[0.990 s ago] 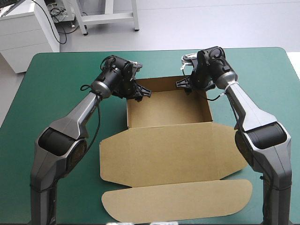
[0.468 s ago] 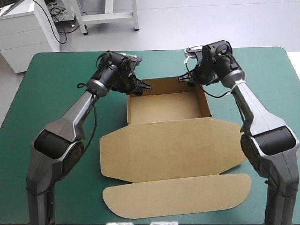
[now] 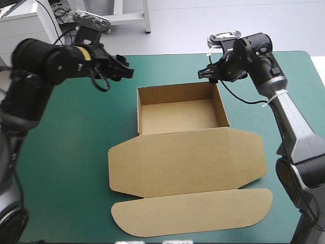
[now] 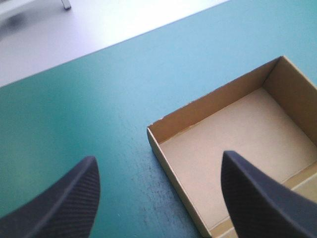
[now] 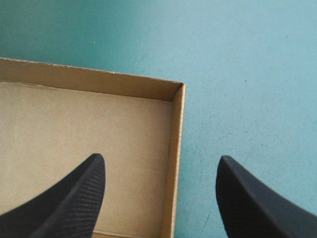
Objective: Fold the box
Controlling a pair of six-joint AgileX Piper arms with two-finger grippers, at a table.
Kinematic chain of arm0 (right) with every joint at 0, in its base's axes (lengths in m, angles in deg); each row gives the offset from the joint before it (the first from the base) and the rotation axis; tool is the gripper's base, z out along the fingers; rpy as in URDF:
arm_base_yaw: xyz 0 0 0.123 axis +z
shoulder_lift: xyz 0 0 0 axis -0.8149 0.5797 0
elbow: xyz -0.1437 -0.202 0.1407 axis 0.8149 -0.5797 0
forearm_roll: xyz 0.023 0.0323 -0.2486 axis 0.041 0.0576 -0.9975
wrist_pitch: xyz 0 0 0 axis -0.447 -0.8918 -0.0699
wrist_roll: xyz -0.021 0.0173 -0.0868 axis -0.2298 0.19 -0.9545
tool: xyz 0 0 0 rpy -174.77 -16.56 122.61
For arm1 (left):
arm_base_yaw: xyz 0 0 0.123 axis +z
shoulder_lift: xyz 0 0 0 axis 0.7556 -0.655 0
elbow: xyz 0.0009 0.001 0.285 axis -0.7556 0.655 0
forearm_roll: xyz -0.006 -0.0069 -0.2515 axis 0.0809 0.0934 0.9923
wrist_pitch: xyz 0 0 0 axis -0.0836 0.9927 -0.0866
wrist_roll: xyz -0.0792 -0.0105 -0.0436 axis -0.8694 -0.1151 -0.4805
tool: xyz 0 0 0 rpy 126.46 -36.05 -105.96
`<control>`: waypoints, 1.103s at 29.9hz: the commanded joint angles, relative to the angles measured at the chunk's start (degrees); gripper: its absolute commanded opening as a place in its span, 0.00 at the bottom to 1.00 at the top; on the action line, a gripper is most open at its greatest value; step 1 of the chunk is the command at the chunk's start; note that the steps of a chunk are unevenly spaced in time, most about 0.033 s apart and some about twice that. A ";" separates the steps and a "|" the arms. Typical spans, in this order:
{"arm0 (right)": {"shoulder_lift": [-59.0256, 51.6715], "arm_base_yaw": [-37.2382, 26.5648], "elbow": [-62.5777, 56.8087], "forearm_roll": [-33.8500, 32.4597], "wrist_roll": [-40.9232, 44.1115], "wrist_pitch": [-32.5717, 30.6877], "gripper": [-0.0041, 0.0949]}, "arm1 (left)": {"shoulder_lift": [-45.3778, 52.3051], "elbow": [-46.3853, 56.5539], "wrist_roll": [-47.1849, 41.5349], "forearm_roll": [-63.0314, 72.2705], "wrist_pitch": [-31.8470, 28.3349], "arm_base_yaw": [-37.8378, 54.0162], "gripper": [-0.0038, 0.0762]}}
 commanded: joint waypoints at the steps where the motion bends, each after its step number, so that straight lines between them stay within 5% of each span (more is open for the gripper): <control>1: -3.75 -0.35 1.43 -1.05 -0.59 -0.57 0.64 | 9.31 2.91 0.96 0.24 2.64 -0.40 0.66; 6: -3.75 -0.35 -0.91 -2.03 -0.59 -0.57 0.64 | 21.98 17.58 3.70 0.24 2.24 -0.40 0.49; 12: -2.87 -0.35 -4.70 -6.00 -0.59 -0.57 0.64 | 38.11 37.10 5.20 -0.36 -6.65 -0.40 0.05; 24: 6.98 -0.35 -4.91 -5.82 -0.59 -0.57 0.62 | 67.60 72.49 1.58 -0.36 -18.01 -0.40 0.04; 28: 10.30 -0.35 -4.91 -6.21 1.28 -0.57 0.46 | 75.82 80.49 -0.80 -0.36 -20.67 -0.40 0.04; 33: 11.49 -0.35 -4.91 -7.61 1.83 -0.48 0.02 | 83.21 84.48 -1.06 -0.36 -20.80 -0.40 0.04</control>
